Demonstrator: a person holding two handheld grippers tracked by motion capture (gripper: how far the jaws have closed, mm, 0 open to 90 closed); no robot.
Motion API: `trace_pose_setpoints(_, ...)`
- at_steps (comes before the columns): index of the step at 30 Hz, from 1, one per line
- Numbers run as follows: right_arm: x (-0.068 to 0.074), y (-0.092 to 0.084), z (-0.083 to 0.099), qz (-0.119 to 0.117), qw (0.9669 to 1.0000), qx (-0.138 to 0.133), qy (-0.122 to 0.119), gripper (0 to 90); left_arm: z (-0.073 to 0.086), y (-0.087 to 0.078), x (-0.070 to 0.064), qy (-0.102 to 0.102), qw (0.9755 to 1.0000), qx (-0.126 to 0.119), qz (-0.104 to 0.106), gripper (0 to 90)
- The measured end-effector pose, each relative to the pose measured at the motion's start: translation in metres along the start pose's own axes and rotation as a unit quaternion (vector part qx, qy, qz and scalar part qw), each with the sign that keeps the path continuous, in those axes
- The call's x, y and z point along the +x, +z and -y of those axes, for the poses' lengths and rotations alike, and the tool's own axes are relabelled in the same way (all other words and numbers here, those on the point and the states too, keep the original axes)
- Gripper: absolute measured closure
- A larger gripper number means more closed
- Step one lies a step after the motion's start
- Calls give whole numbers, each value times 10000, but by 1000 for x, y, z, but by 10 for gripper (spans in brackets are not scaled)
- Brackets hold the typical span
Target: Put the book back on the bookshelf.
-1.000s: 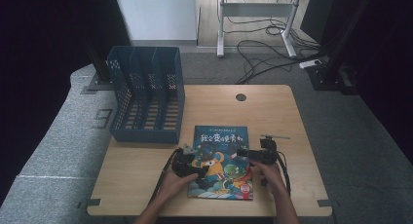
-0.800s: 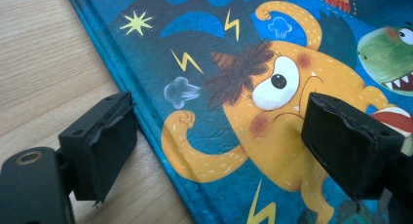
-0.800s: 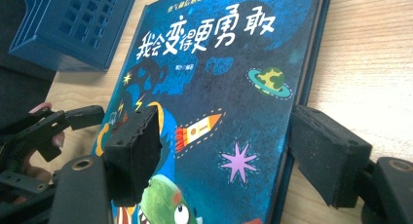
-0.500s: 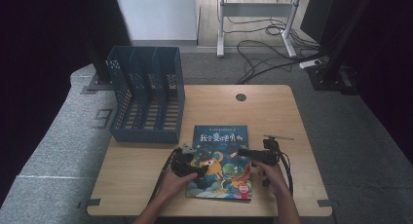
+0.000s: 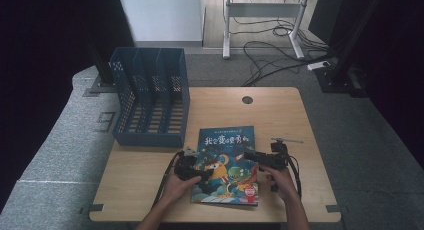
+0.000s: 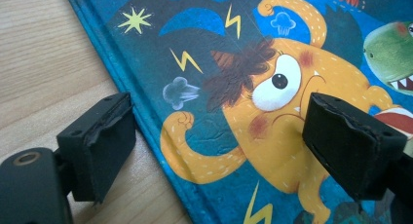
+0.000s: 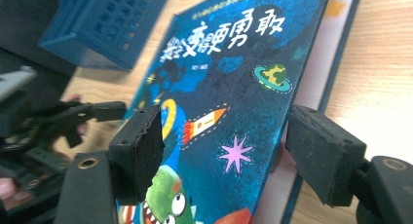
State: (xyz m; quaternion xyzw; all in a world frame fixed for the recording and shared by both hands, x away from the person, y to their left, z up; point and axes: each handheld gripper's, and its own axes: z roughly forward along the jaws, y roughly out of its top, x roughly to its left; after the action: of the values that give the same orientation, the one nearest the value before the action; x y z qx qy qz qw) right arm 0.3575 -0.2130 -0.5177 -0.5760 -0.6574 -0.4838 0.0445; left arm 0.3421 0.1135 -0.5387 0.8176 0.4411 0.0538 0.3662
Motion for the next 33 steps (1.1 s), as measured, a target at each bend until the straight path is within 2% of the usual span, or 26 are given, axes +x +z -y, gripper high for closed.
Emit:
trace_pose_setpoints(7,1,-5,-1,-299,9994,-144,15,309,0,-2,2,-35,10000,-20,84,118)
trace_pose_setpoints(20,1,-4,0,-240,9997,-50,-17,322,0,-2,3,-14,10000,-7,77,114)
trace_pose_setpoints(27,0,-7,-1,-463,9988,-157,87,326,0,-3,5,-89,9998,-13,182,114)
trace_pose_setpoints(33,-3,-1,0,-217,9998,11,50,330,0,-1,2,47,10000,26,17,113)
